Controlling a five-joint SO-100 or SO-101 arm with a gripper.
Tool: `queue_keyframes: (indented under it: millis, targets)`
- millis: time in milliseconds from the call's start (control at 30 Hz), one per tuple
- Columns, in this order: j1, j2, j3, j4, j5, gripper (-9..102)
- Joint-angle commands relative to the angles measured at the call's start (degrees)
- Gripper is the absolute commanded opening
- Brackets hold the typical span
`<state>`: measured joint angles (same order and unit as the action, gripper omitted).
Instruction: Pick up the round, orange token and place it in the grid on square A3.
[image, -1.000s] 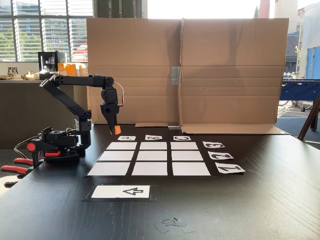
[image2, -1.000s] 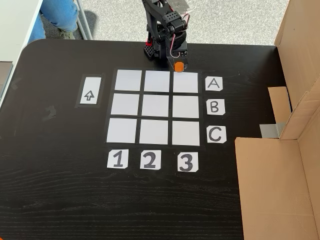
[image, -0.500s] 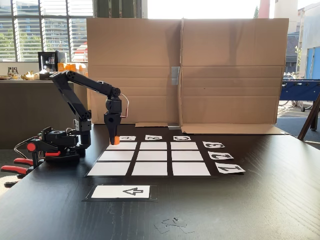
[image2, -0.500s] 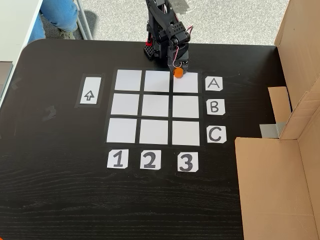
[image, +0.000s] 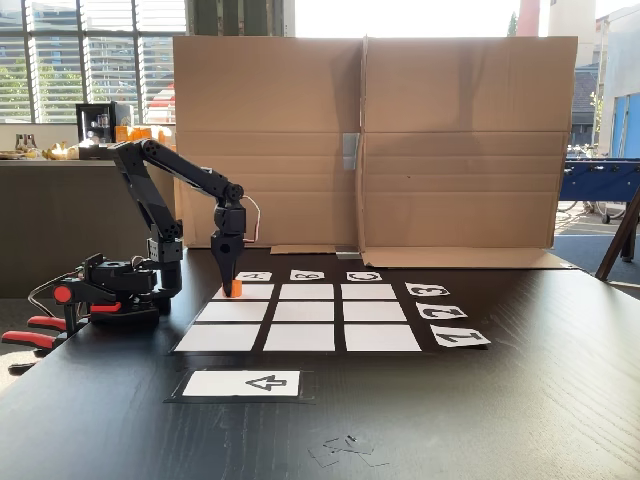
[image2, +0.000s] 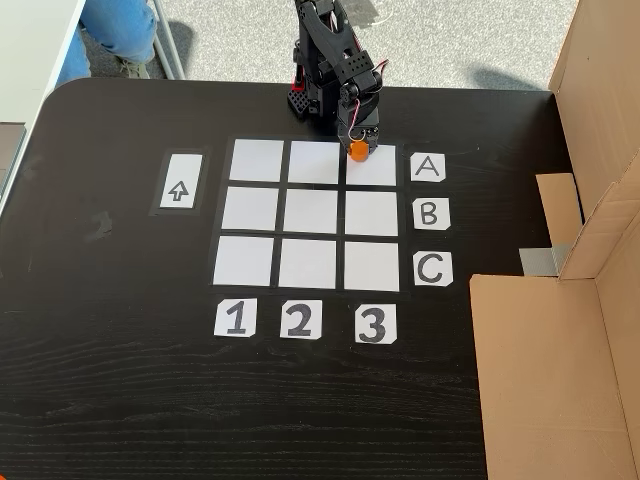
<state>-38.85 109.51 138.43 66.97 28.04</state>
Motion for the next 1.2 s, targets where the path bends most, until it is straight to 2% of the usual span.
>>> queue_keyframes:
  millis: [0, 67, 333, 567, 867, 1167]
  targets:
    - [0.2, 0.6, 0.3, 0.6, 0.1, 21]
    - [0.2, 0.7, 0.8, 0.9, 0.1, 30]
    - [1.1, 1.4, 0.0, 2.9, -0.4, 48]
    - [5.3, 4.9, -0.4, 5.7, -3.3, 54]
    - [15.1, 14.3, -1.2, 12.6, -4.3, 54]
    - [33.7, 23.0, -12.9, 14.6, -2.2, 56]
